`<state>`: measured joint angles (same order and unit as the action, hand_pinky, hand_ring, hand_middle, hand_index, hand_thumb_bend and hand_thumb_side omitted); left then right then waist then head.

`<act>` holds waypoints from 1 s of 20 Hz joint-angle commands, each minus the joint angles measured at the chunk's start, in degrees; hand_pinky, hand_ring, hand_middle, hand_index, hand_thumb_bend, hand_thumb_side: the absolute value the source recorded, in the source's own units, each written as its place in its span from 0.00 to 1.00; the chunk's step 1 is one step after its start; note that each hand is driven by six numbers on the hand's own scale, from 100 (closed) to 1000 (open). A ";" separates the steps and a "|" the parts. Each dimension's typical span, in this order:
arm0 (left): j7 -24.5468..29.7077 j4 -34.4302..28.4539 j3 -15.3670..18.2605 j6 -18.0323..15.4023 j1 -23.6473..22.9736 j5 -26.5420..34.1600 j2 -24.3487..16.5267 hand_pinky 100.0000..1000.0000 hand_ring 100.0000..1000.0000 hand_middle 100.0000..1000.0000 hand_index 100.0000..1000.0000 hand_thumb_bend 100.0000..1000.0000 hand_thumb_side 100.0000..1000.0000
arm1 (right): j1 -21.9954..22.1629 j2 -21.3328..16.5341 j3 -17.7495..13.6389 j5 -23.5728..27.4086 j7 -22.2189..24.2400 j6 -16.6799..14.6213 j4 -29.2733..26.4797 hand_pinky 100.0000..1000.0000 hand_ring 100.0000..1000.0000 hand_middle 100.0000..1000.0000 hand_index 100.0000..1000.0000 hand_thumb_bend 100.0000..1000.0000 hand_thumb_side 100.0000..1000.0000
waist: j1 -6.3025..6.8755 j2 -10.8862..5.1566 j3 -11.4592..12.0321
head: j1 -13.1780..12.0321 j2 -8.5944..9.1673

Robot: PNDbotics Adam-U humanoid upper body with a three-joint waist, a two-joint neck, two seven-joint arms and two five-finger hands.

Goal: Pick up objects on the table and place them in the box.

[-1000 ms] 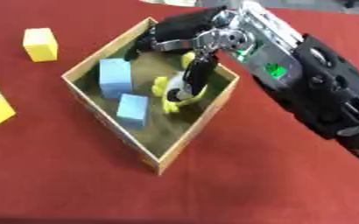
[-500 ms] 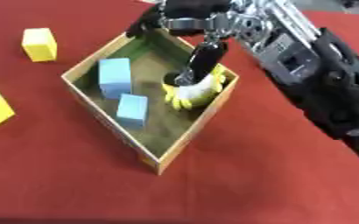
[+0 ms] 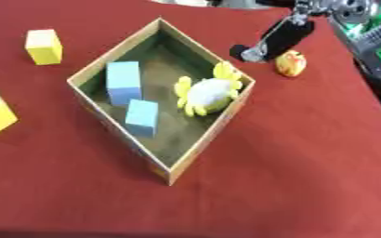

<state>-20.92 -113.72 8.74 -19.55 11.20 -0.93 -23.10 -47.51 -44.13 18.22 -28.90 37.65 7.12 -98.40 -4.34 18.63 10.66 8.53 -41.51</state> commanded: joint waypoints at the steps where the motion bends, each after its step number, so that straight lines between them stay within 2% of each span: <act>1: -0.29 -0.87 0.61 0.03 0.26 -0.33 -1.03 0.95 0.76 0.74 0.83 0.10 0.74 | 1.60 -4.30 -2.26 0.48 -1.68 0.91 0.86 0.92 0.96 0.83 0.94 0.23 0.00 | -0.18 -1.27 -0.02 | -0.46 0.16; 5: -0.33 -0.87 0.65 0.08 0.30 -0.38 -1.01 0.95 0.76 0.74 0.83 0.10 0.74 | 5.18 -6.24 -3.78 0.66 -3.92 1.03 3.05 0.92 0.96 0.82 0.94 0.21 0.00 | -0.15 -1.13 -0.11 | -0.79 0.15; 8: -0.31 -0.87 0.61 0.19 0.33 -0.33 -0.90 0.95 0.76 0.74 0.83 0.10 0.74 | 6.20 -6.46 -4.25 0.71 -5.27 0.76 4.97 0.92 0.96 0.80 0.94 0.20 0.00 | -0.06 -1.10 -0.18 | -0.75 0.19; 14: -0.18 -0.87 0.56 0.15 0.29 -0.28 -0.78 0.95 0.76 0.74 0.83 0.09 0.74 | 5.26 -5.43 -3.71 -2.31 -7.24 0.15 10.45 0.91 0.96 0.80 0.94 0.25 0.00 | 0.18 -0.98 -0.02 | -0.53 0.32; 20: -0.12 -0.87 0.56 0.17 0.30 -0.29 -0.63 0.95 0.76 0.74 0.83 0.09 0.74 | 3.42 -3.38 -3.80 -5.98 -8.05 -0.94 18.72 0.91 0.96 0.82 0.95 0.28 0.00 | 0.25 -0.73 0.08 | -0.61 0.50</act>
<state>-21.03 -113.72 8.77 -19.43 11.18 -1.04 -23.06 -43.02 -46.52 15.21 -33.94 29.82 6.50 -80.88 -4.34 18.69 10.67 7.94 -41.46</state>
